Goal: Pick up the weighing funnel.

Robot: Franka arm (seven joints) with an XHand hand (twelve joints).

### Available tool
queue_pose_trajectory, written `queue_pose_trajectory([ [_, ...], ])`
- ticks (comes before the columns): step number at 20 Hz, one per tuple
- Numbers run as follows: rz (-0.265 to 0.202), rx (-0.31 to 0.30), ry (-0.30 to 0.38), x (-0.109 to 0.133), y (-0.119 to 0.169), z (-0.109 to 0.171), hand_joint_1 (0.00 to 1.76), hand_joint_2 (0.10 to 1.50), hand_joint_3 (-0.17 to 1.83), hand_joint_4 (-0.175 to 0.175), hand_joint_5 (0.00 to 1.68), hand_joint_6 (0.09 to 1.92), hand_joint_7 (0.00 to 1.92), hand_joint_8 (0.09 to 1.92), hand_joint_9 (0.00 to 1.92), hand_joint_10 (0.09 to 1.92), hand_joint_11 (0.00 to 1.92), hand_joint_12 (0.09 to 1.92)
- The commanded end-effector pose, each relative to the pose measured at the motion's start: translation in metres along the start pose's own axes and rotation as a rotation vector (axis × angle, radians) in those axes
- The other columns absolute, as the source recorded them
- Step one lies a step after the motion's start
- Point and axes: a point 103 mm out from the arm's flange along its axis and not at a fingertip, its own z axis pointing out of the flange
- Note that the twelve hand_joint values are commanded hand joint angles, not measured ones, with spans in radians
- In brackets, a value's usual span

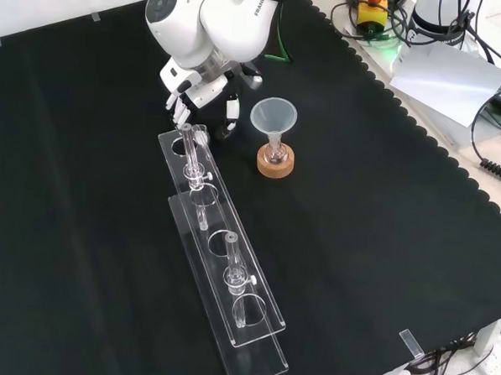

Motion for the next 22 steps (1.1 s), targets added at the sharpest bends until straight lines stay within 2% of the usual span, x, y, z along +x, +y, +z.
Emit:
queue_pose_trajectory([
  [1, -0.003, 0.001, 0.002, -0.006, 0.003, 0.004, 0.90, 0.65, 0.69, -0.016, 0.65, 0.79, 0.54, 0.68, 0.80, 0.53, 0.45, 1.29],
  [2, -0.001, -0.001, -0.004, -0.008, 0.004, 0.005, 0.90, 0.66, 0.69, 0.002, 0.73, 0.81, 0.54, 0.68, 0.81, 0.53, 0.46, 1.29],
  [3, 0.005, -0.006, -0.005, -0.009, 0.004, 0.005, 0.95, 0.74, 0.60, 0.068, 0.84, 0.89, 0.56, 0.68, 0.82, 0.53, 0.46, 1.29],
  [4, 0.010, -0.012, -0.012, -0.009, 0.004, 0.004, 0.98, 0.82, 0.51, 0.117, 0.92, 0.95, 0.57, 0.67, 0.84, 0.52, 0.47, 1.28],
  [6, 0.020, -0.018, -0.016, -0.009, 0.003, 0.003, 1.02, 0.85, 0.50, 0.162, 0.99, 1.02, 0.60, 0.65, 0.88, 0.50, 0.51, 1.26],
  [11, 0.023, -0.020, -0.019, -0.010, 0.000, -0.003, 1.04, 0.78, 0.65, 0.175, 1.02, 1.10, 0.64, 0.62, 0.93, 0.46, 0.58, 1.23],
  [22, 0.035, -0.034, 0.003, -0.020, -0.013, -0.026, 1.04, 0.76, 0.70, 0.175, 1.02, 1.12, 0.61, 0.62, 0.95, 0.45, 0.62, 1.22],
])
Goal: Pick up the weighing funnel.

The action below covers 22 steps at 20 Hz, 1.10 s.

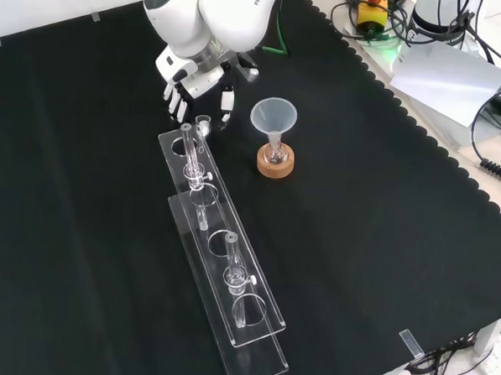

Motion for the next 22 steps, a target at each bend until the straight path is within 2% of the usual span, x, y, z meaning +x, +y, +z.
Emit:
queue_pose_trajectory([
  [1, 0.013, -0.006, 0.030, -0.009, -0.009, -0.010, 1.04, 0.76, 0.70, 0.175, 1.02, 1.12, 0.60, 0.62, 0.95, 0.45, 0.62, 1.21],
  [8, 0.062, -0.034, 0.077, -0.027, -0.023, -0.023, 1.05, 0.75, 0.69, 0.175, 1.03, 1.10, 0.60, 0.63, 0.95, 0.45, 0.63, 1.21],
  [12, 0.084, -0.054, 0.075, -0.032, -0.032, -0.036, 1.05, 0.75, 0.68, 0.175, 1.04, 1.08, 0.60, 0.63, 0.95, 0.44, 0.64, 1.20],
  [22, 0.087, -0.100, 0.070, -0.038, -0.057, -0.072, 1.05, 0.75, 0.68, 0.175, 1.05, 1.07, 0.60, 0.64, 0.95, 0.44, 0.64, 1.20],
])
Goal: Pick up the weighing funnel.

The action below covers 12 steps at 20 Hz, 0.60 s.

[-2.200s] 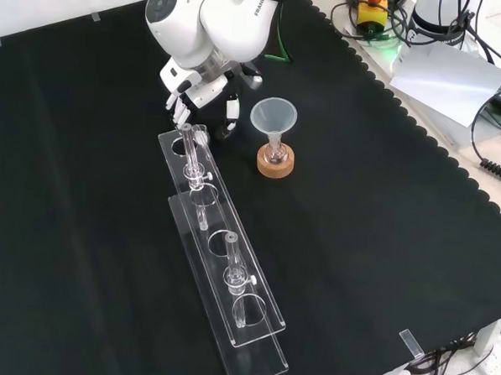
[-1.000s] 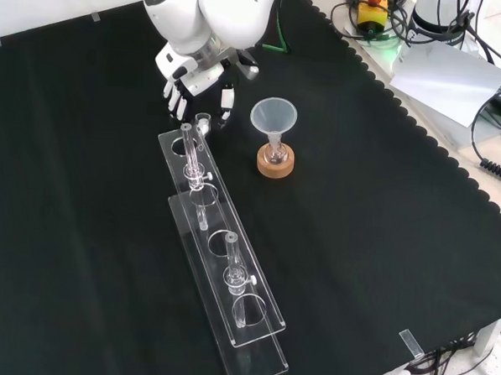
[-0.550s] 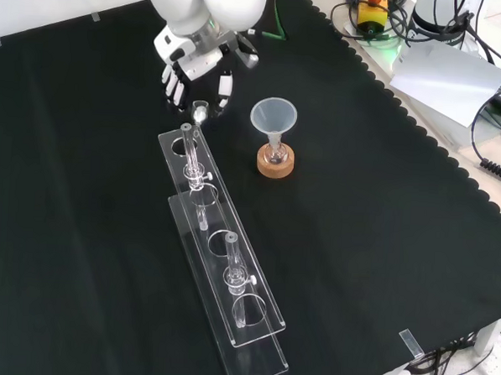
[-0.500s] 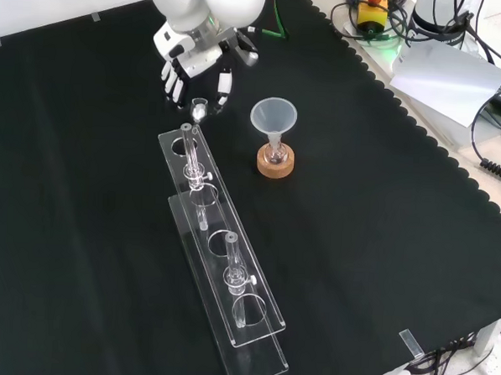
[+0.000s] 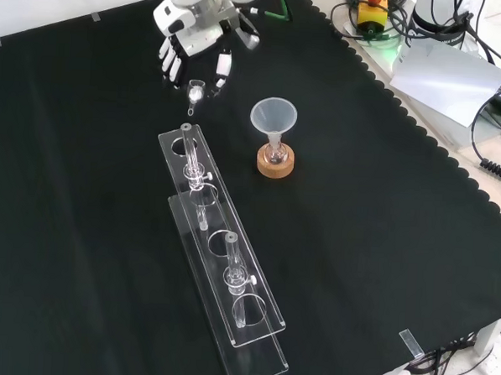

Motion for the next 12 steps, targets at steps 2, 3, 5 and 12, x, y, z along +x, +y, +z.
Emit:
queue_pose_trajectory([
  [2, 0.002, -0.027, -0.004, -0.004, -0.021, -0.024, 1.05, 0.75, 0.68, 0.175, 1.05, 1.07, 0.60, 0.64, 0.95, 0.44, 0.64, 1.20],
  [3, 0.000, -0.034, -0.005, -0.004, -0.024, -0.028, 1.05, 0.75, 0.68, 0.175, 1.05, 1.07, 0.60, 0.64, 0.95, 0.44, 0.64, 1.20],
  [5, -0.011, -0.039, -0.001, -0.003, -0.029, -0.033, 1.05, 0.75, 0.68, 0.175, 1.05, 1.07, 0.60, 0.64, 0.95, 0.44, 0.64, 1.20],
  [12, -0.048, -0.068, -0.001, 0.003, -0.052, -0.052, 1.05, 0.76, 0.67, 0.175, 1.05, 1.06, 0.61, 0.64, 0.95, 0.44, 0.65, 1.20],
])
